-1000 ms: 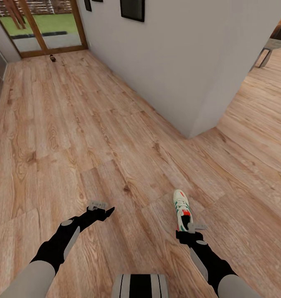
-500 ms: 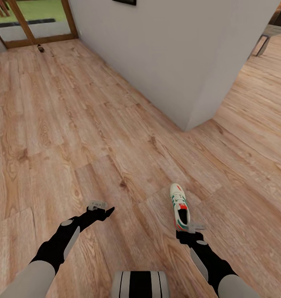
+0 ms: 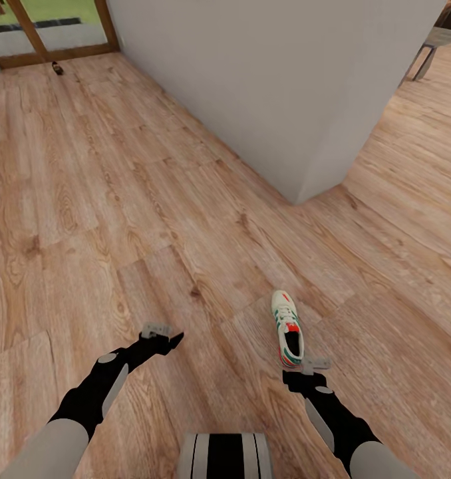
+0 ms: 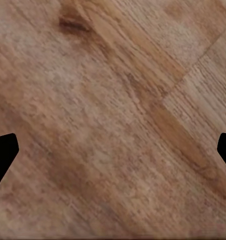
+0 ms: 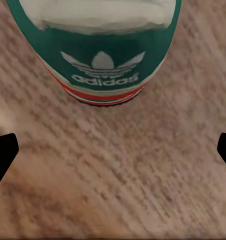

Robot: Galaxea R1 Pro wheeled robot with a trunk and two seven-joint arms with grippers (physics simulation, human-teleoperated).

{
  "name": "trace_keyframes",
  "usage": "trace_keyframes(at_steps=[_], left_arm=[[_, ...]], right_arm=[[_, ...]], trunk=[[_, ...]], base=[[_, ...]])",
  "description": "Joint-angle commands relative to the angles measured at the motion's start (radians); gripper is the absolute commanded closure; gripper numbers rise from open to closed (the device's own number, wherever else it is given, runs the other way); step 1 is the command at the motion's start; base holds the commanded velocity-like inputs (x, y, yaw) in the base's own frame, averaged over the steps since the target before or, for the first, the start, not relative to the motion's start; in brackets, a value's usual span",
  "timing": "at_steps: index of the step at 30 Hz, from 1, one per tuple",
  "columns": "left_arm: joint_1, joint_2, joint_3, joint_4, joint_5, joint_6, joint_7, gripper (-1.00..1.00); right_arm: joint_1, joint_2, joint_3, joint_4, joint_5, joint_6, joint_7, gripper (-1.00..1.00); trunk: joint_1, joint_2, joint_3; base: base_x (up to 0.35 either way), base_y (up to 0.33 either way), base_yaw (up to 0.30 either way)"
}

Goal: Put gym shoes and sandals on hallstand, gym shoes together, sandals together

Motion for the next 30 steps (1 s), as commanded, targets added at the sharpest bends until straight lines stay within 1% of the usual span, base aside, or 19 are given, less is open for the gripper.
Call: trace_keyframes(at_steps=[1,13,20,30], left_arm=[[0.000,0.001,-0.001,-0.002,0.007,0.009,-0.002,-1.00],[0.000,0.001,0.001,-0.004,0.008,0.008,-0.002,-1.00],[0.000,0.002,0.001,-0.006,0.008,0.008,-0.003,-1.00],[0.000,0.002,0.000,-0.006,0.009,0.008,-0.004,-1.00]], right_arm=[[0.000,-0.001,0.008,-0.002,-0.010,0.005,-0.009,-1.00],[0.000,-0.001,0.008,-0.002,-0.010,0.005,-0.009,-1.00],[0.000,-0.001,0.008,-0.003,-0.010,0.005,-0.009,-1.00],[0.000,-0.001,0.008,-0.003,-0.010,0.005,-0.009,-1.00]], trunk=[[0.000,0.000,-0.001],[0.000,0.000,-0.001],[0.000,0.000,-0.001],[0.000,0.000,-0.001]], base=[[0.000,0.000,-0.002],[0.001,0.000,0.000],[0.089,0.000,0.000],[0.015,0.000,0.000]])
